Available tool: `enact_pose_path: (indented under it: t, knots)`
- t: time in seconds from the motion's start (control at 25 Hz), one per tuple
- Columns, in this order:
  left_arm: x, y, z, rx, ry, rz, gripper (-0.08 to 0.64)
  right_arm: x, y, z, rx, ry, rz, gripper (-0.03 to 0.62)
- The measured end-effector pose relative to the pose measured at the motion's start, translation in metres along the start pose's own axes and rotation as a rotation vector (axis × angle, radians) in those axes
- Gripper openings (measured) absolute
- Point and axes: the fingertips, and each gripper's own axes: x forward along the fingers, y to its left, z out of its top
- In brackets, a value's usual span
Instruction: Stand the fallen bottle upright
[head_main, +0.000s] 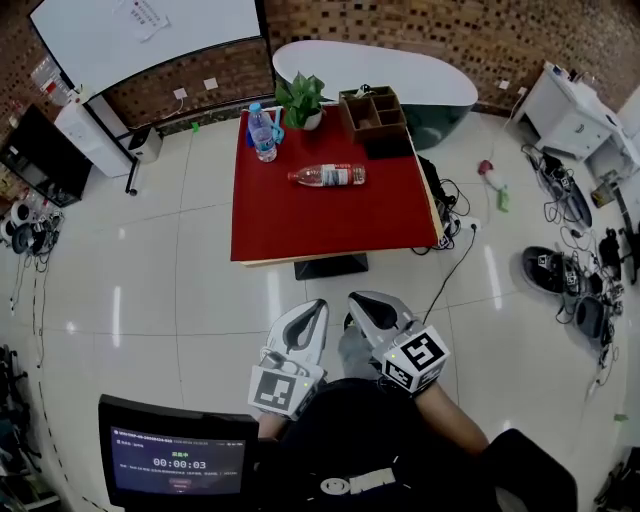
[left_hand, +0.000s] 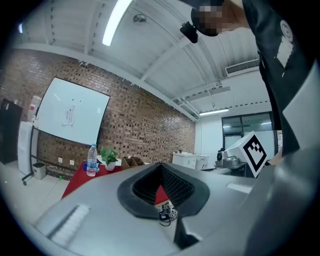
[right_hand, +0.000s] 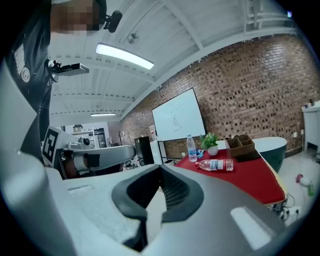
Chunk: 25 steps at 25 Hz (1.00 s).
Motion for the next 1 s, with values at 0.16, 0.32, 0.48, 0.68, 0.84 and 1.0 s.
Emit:
enact_pose_path:
  t: [0.16, 0.32, 0.48, 0.68, 0.84, 1.0]
  knots:
    - [0.067, 0.029, 0.004, -0.002, 0.006, 0.033, 0.006, 0.042, -0.065, 0.022, -0.022, 0.013, 0.042, 0.005]
    - [0.119, 0.046, 0.017, 0.043, 0.011, 0.067, 0.006, 0.078, -0.118, 0.045, -0.052, 0.020, 0.106, 0.005]
    - [0.148, 0.061, 0.016, 0.054, 0.012, 0.115, 0.006, 0.117, -0.157, 0.047, -0.124, 0.107, 0.155, 0.005]
    - [0.160, 0.091, 0.013, 0.024, 0.051, 0.179, 0.006, 0.181, -0.176, 0.040, -0.403, 0.324, 0.271, 0.079]
    - [0.158, 0.120, 0.018, 0.005, 0.026, 0.201, 0.006, 0.238, -0.194, 0.020, -0.719, 0.599, 0.307, 0.280]
    - [0.147, 0.150, 0.019, -0.011, 0.008, 0.253, 0.006, 0.296, -0.209, -0.016, -0.970, 0.794, 0.339, 0.291]
